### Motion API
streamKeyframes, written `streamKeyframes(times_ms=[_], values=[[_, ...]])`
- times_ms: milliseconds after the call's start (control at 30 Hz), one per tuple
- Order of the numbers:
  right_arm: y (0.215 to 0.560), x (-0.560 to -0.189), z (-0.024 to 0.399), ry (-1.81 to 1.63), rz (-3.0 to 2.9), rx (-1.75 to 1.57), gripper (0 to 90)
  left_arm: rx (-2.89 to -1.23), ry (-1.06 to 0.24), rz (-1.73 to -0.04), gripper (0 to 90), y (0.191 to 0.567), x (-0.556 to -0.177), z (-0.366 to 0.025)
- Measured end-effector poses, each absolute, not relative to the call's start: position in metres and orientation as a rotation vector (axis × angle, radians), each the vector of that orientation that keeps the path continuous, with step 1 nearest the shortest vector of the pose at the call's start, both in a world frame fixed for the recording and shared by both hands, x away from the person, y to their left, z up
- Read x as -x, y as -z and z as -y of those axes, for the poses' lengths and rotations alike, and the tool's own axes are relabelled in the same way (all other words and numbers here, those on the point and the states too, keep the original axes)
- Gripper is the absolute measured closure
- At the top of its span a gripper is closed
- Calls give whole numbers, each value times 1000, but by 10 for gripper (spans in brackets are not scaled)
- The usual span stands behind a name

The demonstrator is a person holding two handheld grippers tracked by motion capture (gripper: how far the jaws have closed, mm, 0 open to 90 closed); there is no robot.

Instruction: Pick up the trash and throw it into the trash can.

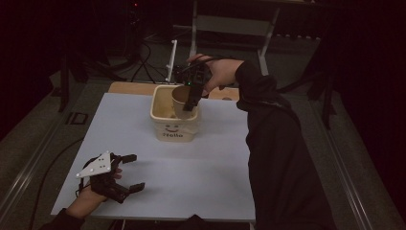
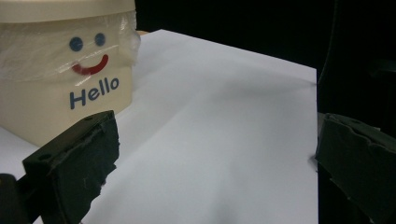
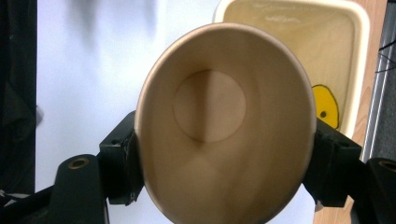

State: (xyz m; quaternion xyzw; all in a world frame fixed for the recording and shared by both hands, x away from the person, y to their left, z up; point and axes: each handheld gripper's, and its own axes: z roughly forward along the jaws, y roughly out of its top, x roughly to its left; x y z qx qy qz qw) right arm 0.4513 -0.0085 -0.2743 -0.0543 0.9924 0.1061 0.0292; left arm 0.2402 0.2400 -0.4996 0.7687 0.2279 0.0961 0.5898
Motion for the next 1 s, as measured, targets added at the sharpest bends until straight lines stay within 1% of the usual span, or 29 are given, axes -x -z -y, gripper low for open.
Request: streamKeyframes(times_ms=[267,1000], values=[[271,-467,5,-343,-3049,162,262,-1790,-221,-532,6,500,-239,-241],[272,-497,-4,-305,-3028,127,263,-1785,-216,-541,6,501,-238,-243]])
